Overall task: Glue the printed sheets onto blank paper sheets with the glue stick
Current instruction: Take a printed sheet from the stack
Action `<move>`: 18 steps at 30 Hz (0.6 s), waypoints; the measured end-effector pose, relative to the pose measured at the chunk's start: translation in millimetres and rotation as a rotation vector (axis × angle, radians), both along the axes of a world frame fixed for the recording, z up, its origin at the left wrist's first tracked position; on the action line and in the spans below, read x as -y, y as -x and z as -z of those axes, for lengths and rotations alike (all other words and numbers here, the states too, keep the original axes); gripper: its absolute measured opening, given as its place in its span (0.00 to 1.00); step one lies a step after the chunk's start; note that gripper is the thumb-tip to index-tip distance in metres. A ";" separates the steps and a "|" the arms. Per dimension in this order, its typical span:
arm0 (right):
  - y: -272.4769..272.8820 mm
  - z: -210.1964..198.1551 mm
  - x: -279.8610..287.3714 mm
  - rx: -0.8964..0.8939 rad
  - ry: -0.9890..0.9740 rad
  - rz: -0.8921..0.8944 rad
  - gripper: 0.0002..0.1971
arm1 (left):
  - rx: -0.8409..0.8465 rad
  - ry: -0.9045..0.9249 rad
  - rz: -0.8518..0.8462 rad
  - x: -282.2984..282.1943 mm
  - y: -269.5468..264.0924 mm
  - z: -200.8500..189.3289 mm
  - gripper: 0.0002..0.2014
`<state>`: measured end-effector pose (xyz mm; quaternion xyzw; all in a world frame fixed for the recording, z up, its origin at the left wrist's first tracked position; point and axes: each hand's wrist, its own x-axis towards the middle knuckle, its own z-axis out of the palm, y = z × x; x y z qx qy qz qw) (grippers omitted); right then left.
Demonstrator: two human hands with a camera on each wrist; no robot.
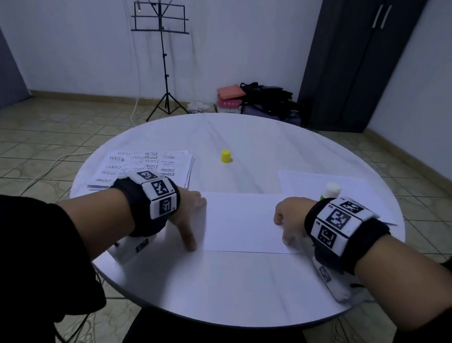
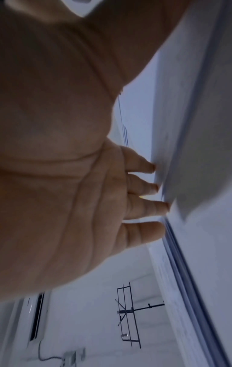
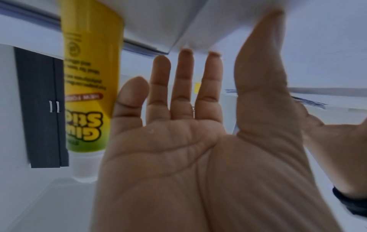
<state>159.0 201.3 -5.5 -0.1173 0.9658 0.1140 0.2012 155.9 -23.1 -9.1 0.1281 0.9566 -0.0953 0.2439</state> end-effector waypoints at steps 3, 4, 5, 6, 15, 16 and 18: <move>-2.3 -4.1 0.9 -0.007 0.058 0.033 0.21 | -0.014 0.030 -0.001 4.0 -2.2 -2.0 0.52; -3.9 -4.7 1.8 -0.005 0.062 0.041 0.21 | -0.022 0.032 0.000 3.9 -2.8 -2.4 0.53; -5.5 -4.1 3.9 -0.004 0.057 0.049 0.21 | -0.027 0.037 -0.004 3.8 -3.8 -3.2 0.53; -7.4 -3.7 5.9 0.002 0.043 0.052 0.20 | -0.031 0.040 -0.004 4.1 -4.2 -3.8 0.52; -35.7 -12.6 73.3 -0.018 0.036 -0.093 0.25 | -0.026 0.029 -0.060 17.6 -14.0 -6.7 0.54; -36.1 -10.9 84.7 -0.008 0.072 -0.139 0.27 | -0.018 0.032 -0.063 18.8 -15.5 -6.4 0.56; -36.7 -8.0 103.8 0.027 0.164 -0.212 0.31 | -0.003 0.058 -0.068 21.0 -17.0 -5.3 0.60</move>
